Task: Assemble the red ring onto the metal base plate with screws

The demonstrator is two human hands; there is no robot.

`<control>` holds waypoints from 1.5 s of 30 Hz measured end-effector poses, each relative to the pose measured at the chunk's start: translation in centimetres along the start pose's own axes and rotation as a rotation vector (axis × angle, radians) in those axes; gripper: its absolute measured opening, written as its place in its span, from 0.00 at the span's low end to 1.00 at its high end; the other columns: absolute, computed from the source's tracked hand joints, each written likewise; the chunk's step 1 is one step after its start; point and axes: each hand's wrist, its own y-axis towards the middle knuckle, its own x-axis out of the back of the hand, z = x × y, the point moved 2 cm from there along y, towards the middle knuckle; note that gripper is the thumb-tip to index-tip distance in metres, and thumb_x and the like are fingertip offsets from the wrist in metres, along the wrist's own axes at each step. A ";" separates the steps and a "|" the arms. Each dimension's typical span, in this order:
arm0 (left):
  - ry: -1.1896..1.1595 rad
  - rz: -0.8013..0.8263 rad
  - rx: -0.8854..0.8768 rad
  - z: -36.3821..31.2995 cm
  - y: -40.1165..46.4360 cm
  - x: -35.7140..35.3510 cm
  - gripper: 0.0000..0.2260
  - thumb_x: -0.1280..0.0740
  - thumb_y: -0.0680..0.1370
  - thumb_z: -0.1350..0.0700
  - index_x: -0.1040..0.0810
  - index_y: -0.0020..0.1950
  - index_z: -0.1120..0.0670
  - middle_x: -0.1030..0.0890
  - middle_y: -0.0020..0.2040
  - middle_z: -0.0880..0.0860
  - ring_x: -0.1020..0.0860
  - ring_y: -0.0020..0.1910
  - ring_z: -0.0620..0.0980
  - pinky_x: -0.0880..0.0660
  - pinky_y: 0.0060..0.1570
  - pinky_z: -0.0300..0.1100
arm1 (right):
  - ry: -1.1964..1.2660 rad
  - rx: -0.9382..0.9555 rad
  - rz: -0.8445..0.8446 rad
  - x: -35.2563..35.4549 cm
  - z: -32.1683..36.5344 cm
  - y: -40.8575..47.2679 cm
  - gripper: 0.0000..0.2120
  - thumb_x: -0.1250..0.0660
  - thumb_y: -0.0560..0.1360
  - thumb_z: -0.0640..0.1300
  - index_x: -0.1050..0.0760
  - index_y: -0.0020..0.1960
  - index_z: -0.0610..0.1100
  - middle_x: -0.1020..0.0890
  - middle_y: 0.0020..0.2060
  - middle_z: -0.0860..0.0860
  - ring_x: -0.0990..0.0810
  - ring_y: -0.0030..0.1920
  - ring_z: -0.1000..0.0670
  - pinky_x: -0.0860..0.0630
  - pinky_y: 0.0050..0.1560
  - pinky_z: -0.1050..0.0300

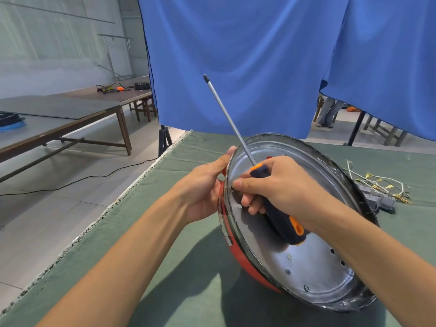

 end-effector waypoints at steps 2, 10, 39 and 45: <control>0.006 -0.021 -0.004 0.0 0.0 -0.1 0.28 0.43 0.77 0.38 0.19 0.31 0.58 0.25 0.30 0.61 0.26 0.35 0.60 0.27 0.41 0.50 | -0.053 0.019 -0.011 -0.1 0.0 0.0 0.10 0.32 0.75 0.37 0.22 0.35 0.39 0.20 0.23 0.49 0.22 0.22 0.53 0.27 0.23 0.65; 0.019 -0.006 -0.032 0.3 0.1 -0.4 0.32 0.47 0.79 0.38 0.21 0.26 0.57 0.25 0.27 0.60 0.23 0.31 0.57 0.24 0.37 0.45 | -0.110 -0.027 0.024 -0.2 0.0 0.6 0.08 0.32 0.76 0.39 0.21 0.39 0.36 0.20 0.23 0.50 0.21 0.22 0.53 0.27 0.23 0.65; -0.002 -0.076 0.021 0.9 0.5 -0.5 0.31 0.48 0.80 0.39 0.22 0.27 0.56 0.25 0.26 0.56 0.26 0.30 0.54 0.29 0.34 0.46 | -0.197 -0.009 0.029 -0.1 -1.0 0.9 0.10 0.32 0.75 0.40 0.21 0.37 0.38 0.18 0.25 0.49 0.20 0.25 0.53 0.25 0.26 0.65; -0.057 -0.063 0.019 0.9 0.5 -0.4 0.27 0.47 0.80 0.42 0.20 0.33 0.59 0.24 0.28 0.58 0.24 0.28 0.53 0.27 0.33 0.42 | -0.130 -0.045 0.046 0.3 -1.0 0.9 0.09 0.30 0.75 0.42 0.21 0.38 0.38 0.19 0.25 0.49 0.21 0.25 0.53 0.25 0.28 0.62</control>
